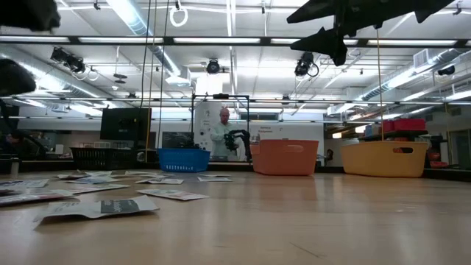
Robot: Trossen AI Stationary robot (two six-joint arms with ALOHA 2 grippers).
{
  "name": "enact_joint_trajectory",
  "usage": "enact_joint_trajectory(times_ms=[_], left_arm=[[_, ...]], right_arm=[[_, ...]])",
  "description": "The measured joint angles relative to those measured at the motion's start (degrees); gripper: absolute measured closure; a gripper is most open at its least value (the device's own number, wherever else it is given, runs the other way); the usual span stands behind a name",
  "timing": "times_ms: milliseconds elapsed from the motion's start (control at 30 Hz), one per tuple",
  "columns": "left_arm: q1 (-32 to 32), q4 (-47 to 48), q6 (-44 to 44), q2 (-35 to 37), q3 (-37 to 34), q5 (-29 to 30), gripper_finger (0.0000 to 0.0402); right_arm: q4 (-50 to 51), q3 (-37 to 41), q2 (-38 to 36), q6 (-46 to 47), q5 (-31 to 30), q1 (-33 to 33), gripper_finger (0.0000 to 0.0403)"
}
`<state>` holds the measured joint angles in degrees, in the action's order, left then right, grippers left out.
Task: Pick & Place First Aid Supplies
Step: Put the towelette pack into the orange bin
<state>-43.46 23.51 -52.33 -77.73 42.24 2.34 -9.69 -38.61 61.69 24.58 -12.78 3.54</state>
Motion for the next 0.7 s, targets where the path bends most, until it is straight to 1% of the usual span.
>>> enact_joint_trajectory(times_ms=[133, 233, 333, 500, 600, 700], left_arm=[[0.2, -2.6, -5.1, -4.3, 0.0, -8.6, 0.0078], [0.2, -3.1, -10.9, -6.0, 0.0, -10.8, 0.0078], [0.0, -3.9, -13.8, -6.4, 0.1, -9.3, 0.0078], [-0.3, -2.7, -16.1, -6.4, 3.2, -3.6, 0.0078], [-0.7, 3.9, -16.3, -6.6, 6.8, -1.1, 0.0078], [-0.8, 11.7, -16.3, -7.6, 11.8, -0.1, 0.0078]], right_arm=[[0.2, 0.0, 0.0, -1.4, 4.2, 0.0, 0.0136], [0.7, 0.0, 0.0, -1.7, 6.1, 0.0, 0.0136], [1.1, 0.0, 0.0, -1.8, 7.5, 0.0, 0.0136], [1.3, 0.0, 0.0, -4.4, 10.7, 0.0, 0.0136], [1.3, 0.0, 0.0, -5.7, 11.4, 0.0, 0.0136], [1.3, 0.0, 0.0, -7.1, 11.4, 0.0, 0.0136]])
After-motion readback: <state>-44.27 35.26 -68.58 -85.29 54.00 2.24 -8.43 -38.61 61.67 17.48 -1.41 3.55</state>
